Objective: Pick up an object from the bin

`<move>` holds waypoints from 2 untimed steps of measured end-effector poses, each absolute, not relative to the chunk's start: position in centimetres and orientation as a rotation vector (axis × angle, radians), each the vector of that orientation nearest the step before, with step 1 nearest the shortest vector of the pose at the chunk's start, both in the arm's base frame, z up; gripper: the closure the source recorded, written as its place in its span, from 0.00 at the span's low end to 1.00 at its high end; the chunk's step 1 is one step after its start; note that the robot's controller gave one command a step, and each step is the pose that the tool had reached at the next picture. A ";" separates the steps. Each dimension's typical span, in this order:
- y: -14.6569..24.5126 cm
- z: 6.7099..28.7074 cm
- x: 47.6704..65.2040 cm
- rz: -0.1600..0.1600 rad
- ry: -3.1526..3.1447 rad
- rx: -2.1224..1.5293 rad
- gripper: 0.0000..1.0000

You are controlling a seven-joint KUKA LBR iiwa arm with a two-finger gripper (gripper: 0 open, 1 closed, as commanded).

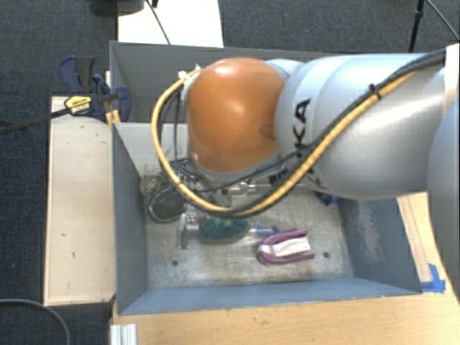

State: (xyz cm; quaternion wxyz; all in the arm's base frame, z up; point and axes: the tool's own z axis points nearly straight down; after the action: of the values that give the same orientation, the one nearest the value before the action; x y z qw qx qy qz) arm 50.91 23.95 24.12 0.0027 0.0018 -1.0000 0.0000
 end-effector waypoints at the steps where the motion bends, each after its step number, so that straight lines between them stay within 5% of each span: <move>1: 16.4 9.5 53.5 0.005 -3.135 -0.089 0.00; 2: 14.6 7.1 53.3 -0.003 -3.148 0.014 0.00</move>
Offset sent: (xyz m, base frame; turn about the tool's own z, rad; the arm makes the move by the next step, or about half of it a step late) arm 0.0270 -0.0725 -0.1418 0.0557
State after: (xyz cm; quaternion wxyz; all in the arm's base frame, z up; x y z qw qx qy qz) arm 53.28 14.57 7.15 -0.0034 0.0044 -1.0000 -0.0011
